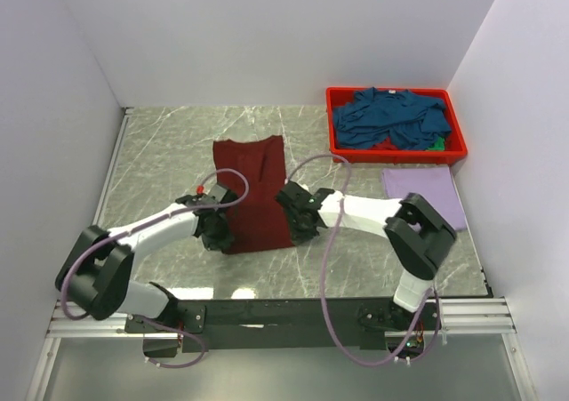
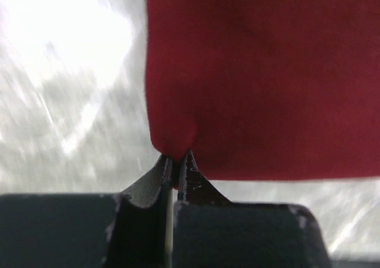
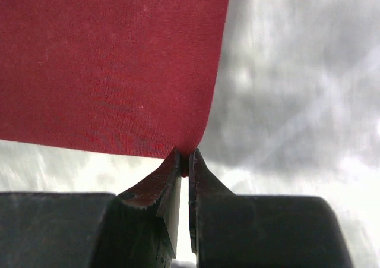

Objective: Fold and stack the t-shirts
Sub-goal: Fold the tshirt

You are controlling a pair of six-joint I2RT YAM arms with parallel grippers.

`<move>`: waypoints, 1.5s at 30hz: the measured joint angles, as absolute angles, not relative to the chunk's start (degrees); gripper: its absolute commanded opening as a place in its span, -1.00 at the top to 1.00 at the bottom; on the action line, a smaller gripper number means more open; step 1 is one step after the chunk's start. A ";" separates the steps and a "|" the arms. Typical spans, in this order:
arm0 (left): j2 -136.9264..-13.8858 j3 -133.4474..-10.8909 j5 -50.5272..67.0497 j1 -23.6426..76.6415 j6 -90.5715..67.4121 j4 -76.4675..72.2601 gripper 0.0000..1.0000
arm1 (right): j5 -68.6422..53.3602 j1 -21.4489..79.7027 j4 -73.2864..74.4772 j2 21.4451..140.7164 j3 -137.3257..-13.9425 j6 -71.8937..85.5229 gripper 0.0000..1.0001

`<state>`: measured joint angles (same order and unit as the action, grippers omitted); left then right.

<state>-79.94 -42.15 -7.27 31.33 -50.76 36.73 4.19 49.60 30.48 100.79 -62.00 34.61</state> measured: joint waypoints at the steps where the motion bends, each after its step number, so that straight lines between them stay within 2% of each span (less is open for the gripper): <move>1: -78.67 -42.22 -6.37 32.84 -50.83 38.72 0.99 | 3.22 49.89 31.79 99.22 -60.71 34.59 1.00; 9: -59.64 -44.80 1.08 45.32 -56.77 56.47 0.99 | -5.06 54.54 45.74 78.74 -53.98 33.26 1.00; 14: -54.83 -51.96 5.04 45.67 -58.74 64.60 0.99 | -8.23 53.78 55.96 73.45 -58.72 31.14 1.00; 19: -62.46 -63.86 4.58 38.85 -53.43 65.89 0.99 | -8.47 45.47 62.87 78.56 -72.58 26.39 1.00; 23: -65.36 -65.06 4.73 30.24 -49.10 62.13 0.99 | -9.47 38.76 64.16 85.36 -84.64 23.09 1.00; 27: -68.05 -65.95 6.13 24.58 -45.36 57.52 0.99 | -10.98 36.14 64.27 92.77 -92.64 20.23 1.00; 36: -82.98 -66.46 8.14 17.32 -40.49 45.17 0.99 | -13.45 31.22 61.54 112.81 -104.14 17.87 1.00; 41: -90.04 -65.89 8.16 14.57 -39.75 38.30 0.98 | -14.76 29.47 56.80 119.37 -106.13 17.96 1.00; 43: -93.10 -65.91 8.19 13.93 -39.62 35.90 0.90 | -15.29 28.95 55.05 121.19 -106.15 18.20 0.99; 45: -96.05 -65.91 8.16 13.63 -39.53 33.76 0.75 | -15.81 28.36 53.10 123.02 -106.21 18.61 0.83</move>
